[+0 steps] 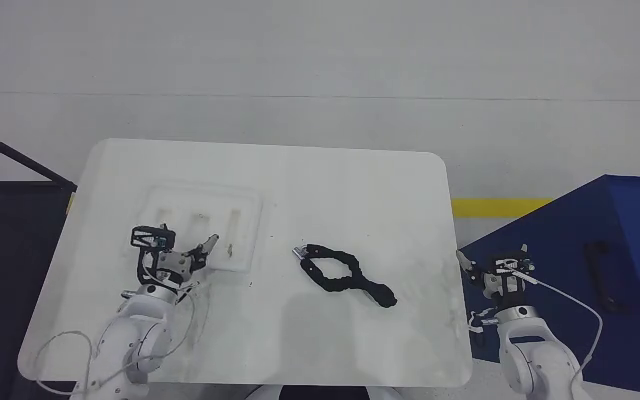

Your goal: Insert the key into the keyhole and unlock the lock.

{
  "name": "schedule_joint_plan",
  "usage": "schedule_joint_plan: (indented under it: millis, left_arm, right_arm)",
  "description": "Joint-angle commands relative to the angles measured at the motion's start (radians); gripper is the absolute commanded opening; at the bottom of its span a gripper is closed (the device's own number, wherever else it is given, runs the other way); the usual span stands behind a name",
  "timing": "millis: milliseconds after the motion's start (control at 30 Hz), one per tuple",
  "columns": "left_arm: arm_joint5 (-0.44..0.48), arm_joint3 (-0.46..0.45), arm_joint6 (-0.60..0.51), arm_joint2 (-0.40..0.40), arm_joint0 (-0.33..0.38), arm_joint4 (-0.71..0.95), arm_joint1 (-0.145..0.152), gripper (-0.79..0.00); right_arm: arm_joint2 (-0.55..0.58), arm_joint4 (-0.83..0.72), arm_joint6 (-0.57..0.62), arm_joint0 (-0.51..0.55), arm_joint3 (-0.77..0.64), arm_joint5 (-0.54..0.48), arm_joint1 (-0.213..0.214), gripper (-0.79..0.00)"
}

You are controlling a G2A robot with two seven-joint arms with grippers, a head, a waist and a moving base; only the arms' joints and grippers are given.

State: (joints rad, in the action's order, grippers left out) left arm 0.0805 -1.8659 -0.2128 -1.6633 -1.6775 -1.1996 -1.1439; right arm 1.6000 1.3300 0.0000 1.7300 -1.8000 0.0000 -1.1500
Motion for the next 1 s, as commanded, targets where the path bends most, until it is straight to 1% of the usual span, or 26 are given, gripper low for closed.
schedule_joint_plan:
  millis: [0, 67, 100, 167, 233, 267, 300, 333, 367, 400, 500, 533, 633, 967]
  left_arm:
    - [0.005, -0.046, -0.128, -0.035, 0.021, 0.069, 0.003, 0.0]
    - [-0.001, -0.09, -0.246, -0.067, 0.043, 0.121, 0.006, 0.0]
    - [0.015, -0.114, -0.307, -0.078, 0.058, 0.141, 0.009, 0.0]
    - [0.017, -0.155, -0.475, -0.111, 0.102, 0.205, 0.015, 0.0]
    - [0.026, -0.185, -0.679, -0.124, 0.168, 0.278, 0.023, 0.0]
    - [0.024, -0.188, -0.798, -0.128, 0.213, 0.315, 0.029, 0.0]
    - [0.024, -0.19, -0.894, -0.128, 0.265, 0.347, 0.034, 0.0]
    - [0.0, -0.179, -0.983, -0.128, 0.314, 0.349, 0.039, 0.0]
    - [-0.028, -0.172, -1.072, -0.111, 0.365, 0.335, 0.044, 0.0]
    - [-0.029, -0.168, -1.143, -0.083, 0.416, 0.335, 0.047, 0.0]
    - [-0.06, -0.13, -1.298, -0.009, 0.537, 0.32, 0.054, 0.0]
    - [-0.068, -0.112, -1.323, 0.02, 0.57, 0.325, 0.056, 0.0]
    - [-0.084, -0.036, -1.323, 0.1, 0.629, 0.353, 0.066, 0.0]
    - [-0.084, -0.028, -1.323, 0.107, 0.634, 0.361, 0.068, 0.0]
  right_arm:
    - [0.0, 0.0, 0.0, 0.0, 0.0, 0.0, 0.0, 0.0]
    - [0.0, 0.0, 0.0, 0.0, 0.0, 0.0, 0.0, 0.0]
    - [0.0, 0.0, 0.0, 0.0, 0.0, 0.0, 0.0, 0.0]
    - [0.0, 0.0, 0.0, 0.0, 0.0, 0.0, 0.0, 0.0]
    - [0.0, 0.0, 0.0, 0.0, 0.0, 0.0, 0.0, 0.0]
    - [0.0, 0.0, 0.0, 0.0, 0.0, 0.0, 0.0, 0.0]
    - [0.0, 0.0, 0.0, 0.0, 0.0, 0.0, 0.0, 0.0]
    - [0.0, 0.0, 0.0, 0.0, 0.0, 0.0, 0.0, 0.0]
    - [0.0, 0.0, 0.0, 0.0, 0.0, 0.0, 0.0, 0.0]
    - [0.0, 0.0, 0.0, 0.0, 0.0, 0.0, 0.0, 0.0]
    - [0.0, 0.0, 0.0, 0.0, 0.0, 0.0, 0.0, 0.0]
    - [0.0, 0.0, 0.0, 0.0, 0.0, 0.0, 0.0, 0.0]
    - [0.0, 0.0, 0.0, 0.0, 0.0, 0.0, 0.0, 0.0]
    - [0.0, 0.0, 0.0, 0.0, 0.0, 0.0, 0.0, 0.0]
